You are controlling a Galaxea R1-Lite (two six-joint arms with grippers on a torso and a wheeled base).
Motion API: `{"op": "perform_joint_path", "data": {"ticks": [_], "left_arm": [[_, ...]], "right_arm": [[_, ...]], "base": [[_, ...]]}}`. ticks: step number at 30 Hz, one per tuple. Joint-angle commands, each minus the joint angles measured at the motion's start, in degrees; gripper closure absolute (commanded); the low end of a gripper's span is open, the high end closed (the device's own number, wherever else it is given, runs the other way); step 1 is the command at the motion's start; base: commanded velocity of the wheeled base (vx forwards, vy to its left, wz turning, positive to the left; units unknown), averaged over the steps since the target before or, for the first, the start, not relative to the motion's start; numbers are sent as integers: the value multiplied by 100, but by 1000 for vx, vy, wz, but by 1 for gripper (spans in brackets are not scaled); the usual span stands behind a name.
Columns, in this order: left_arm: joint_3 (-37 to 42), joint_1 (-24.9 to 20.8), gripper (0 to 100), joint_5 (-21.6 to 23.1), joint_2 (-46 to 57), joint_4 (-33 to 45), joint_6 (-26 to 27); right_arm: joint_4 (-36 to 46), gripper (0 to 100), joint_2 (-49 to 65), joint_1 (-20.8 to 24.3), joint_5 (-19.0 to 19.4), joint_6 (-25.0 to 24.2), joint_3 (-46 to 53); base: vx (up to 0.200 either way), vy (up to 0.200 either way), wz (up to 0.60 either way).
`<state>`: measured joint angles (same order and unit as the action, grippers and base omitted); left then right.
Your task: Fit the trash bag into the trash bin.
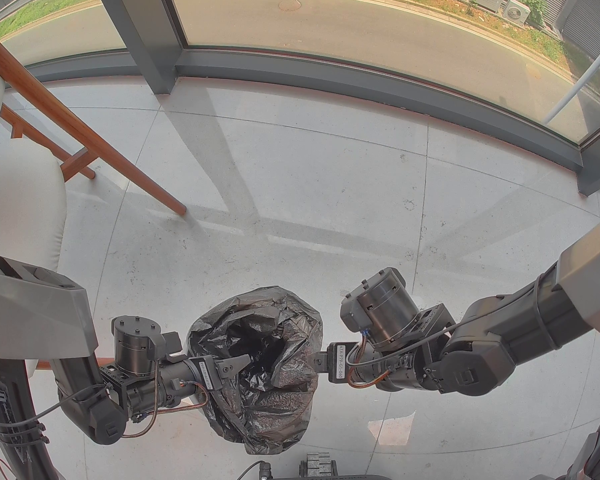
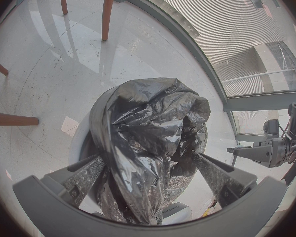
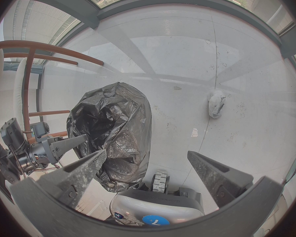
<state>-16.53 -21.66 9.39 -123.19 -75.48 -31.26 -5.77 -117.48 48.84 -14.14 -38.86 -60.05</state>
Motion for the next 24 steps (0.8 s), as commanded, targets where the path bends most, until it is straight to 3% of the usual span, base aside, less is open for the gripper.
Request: {"op": "perform_joint_path", "data": {"ticks": [1, 12, 16, 24], "left_arm": [[-8, -5, 100, 2, -12, -1, -3], [115, 31, 100, -33, 75, 7, -3], [238, 74, 100, -25, 550, 87, -12], [282, 382, 100, -16, 1420, 1203, 58]], "right_arm": [[-3, 0, -3, 3, -1, 2, 2], [-3, 0, 32, 3, -10, 10, -7], [-3, 0, 41, -41, -10, 28, -7], [-3, 0, 32, -67, -10, 37, -7]], "base": [[0, 0, 0], [0, 0, 0], [0, 0, 0], [0, 0, 0]]}}
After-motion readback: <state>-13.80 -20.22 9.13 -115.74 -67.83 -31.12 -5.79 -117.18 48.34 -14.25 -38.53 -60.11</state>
